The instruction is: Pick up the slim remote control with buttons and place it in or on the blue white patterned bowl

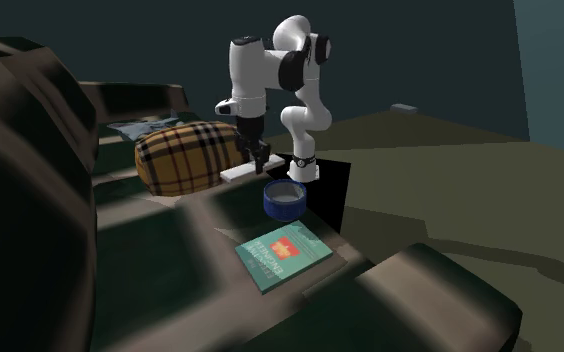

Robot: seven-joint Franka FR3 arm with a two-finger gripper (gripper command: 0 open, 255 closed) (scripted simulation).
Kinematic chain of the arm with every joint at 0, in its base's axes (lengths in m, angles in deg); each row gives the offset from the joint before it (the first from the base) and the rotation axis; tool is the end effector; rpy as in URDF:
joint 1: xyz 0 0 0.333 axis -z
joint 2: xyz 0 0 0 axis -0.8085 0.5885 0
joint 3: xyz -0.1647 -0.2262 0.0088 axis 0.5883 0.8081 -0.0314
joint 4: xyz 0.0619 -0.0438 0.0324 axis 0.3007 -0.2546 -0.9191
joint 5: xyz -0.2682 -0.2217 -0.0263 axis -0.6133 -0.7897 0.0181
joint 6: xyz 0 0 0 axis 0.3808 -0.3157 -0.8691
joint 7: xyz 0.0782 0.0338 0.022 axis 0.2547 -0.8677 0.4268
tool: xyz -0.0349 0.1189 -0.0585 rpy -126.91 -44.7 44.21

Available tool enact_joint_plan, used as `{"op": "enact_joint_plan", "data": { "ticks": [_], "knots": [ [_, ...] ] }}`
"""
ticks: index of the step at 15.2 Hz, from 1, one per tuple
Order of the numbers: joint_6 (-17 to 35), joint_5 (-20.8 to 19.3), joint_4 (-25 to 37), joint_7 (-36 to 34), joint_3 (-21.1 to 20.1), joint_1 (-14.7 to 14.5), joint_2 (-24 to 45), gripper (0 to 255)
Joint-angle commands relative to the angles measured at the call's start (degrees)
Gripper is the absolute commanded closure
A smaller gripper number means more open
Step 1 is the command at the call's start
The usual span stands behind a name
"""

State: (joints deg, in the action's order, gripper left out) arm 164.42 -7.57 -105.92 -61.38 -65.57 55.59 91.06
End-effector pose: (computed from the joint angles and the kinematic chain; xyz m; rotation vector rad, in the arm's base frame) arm 0.5320 -0.0291 0.4522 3.0230 -0.7809 0.0072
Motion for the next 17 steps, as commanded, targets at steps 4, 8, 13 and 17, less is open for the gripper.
{"op": "enact_joint_plan", "data": {
  "ticks": [4, 8, 13, 17],
  "knots": [
    [0.45, -0.06, -4.27, -6.38, -3.07, -3.22, -3.74, 255],
    [2.04, 0.03, -7.13, -9.31, -4.57, -4.64, -4.95, 255],
    [5.80, -0.04, -10.18, -9.41, -4.57, -4.64, -4.24, 255],
    [8.80, -0.12, -12.40, -9.51, -4.58, -4.64, -3.45, 255]
  ]
}}
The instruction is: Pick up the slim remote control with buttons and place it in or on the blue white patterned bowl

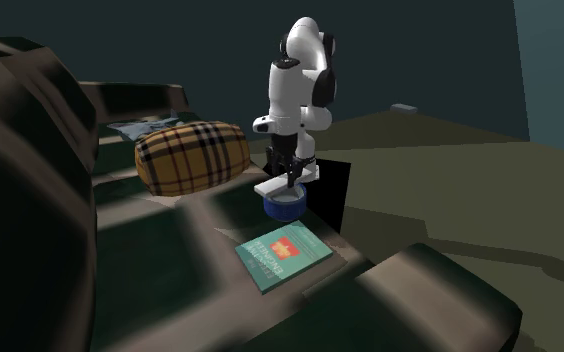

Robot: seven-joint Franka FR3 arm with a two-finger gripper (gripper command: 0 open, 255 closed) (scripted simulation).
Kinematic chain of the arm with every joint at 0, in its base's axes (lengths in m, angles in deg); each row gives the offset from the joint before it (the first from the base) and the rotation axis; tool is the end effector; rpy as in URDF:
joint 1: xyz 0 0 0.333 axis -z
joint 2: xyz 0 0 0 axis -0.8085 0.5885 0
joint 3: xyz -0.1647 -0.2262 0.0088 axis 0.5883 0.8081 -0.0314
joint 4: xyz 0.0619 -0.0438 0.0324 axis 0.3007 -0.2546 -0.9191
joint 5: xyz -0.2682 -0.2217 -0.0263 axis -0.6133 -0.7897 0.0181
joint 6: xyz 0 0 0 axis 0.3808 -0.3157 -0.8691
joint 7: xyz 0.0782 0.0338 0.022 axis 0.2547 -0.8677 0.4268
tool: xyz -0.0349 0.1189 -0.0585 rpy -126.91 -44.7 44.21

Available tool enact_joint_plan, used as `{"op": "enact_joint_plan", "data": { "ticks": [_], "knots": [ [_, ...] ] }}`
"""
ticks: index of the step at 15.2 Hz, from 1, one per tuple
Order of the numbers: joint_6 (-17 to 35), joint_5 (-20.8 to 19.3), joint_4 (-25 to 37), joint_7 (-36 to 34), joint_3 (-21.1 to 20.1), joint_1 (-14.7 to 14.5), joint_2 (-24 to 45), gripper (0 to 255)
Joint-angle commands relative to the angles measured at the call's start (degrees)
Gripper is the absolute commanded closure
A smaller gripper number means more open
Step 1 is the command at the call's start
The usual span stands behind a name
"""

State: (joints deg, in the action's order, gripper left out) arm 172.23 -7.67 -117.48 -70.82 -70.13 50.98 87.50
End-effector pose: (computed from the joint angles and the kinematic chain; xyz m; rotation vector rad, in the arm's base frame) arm 0.5062 0.0536 0.4090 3.0220 -0.7831 0.0072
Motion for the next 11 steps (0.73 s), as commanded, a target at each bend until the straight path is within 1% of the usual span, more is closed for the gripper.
{"op": "enact_joint_plan", "data": {
  "ticks": [1, 4, 11],
  "knots": [
    [1.73, -0.04, -1.36, -0.10, -0.03, -0.02, 0.33, 255],
    [3.46, -0.09, -2.54, -0.16, -0.03, -0.03, 0.88, 255],
    [3.46, -0.09, -2.53, -0.16, -0.02, -0.04, 0.89, 255]
  ]
}}
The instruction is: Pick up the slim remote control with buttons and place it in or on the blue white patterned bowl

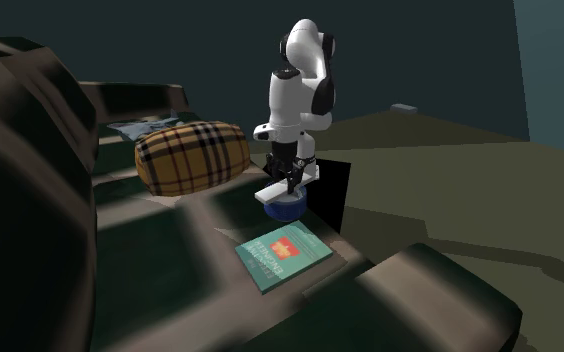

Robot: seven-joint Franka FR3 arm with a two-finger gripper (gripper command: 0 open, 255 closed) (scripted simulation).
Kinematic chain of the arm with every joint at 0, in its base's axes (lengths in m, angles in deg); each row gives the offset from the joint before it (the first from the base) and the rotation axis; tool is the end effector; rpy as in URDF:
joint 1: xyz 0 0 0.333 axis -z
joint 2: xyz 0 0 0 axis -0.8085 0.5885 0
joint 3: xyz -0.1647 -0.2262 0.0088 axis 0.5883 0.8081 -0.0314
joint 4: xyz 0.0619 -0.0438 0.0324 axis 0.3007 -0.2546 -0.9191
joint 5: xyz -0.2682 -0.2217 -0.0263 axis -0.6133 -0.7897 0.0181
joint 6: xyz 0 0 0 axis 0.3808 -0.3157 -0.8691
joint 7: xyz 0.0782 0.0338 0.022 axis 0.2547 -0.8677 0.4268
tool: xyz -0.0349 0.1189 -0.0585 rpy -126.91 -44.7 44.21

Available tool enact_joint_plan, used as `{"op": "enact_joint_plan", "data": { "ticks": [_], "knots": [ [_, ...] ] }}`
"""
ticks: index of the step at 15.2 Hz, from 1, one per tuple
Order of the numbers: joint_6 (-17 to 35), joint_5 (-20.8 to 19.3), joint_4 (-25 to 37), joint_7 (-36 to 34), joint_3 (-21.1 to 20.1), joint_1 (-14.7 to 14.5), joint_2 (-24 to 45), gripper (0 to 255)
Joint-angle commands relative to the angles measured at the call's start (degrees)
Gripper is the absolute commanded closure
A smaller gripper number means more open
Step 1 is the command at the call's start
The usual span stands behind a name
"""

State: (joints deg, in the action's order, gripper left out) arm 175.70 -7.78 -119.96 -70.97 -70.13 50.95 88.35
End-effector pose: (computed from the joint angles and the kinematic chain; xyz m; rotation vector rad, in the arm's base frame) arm 0.5061 0.0538 0.3883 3.0226 -0.7833 0.0110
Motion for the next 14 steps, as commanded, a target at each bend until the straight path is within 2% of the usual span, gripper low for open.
{"op": "enact_joint_plan", "data": {
  "ticks": [1, 6, 10, 14],
  "knots": [
    [0.01, 0.01, -0.06, 0.00, -0.01, -0.01, 0.05, 0],
    [0.00, 0.01, -0.04, 0.00, -0.01, -0.01, 0.05, 0],
    [-7.09, 0.20, 5.15, 0.12, -0.05, -0.05, -1.85, 0],
    [-7.09, 0.20, 5.15, 0.12, -0.05, -0.06, -1.85, 0]
  ]
}}
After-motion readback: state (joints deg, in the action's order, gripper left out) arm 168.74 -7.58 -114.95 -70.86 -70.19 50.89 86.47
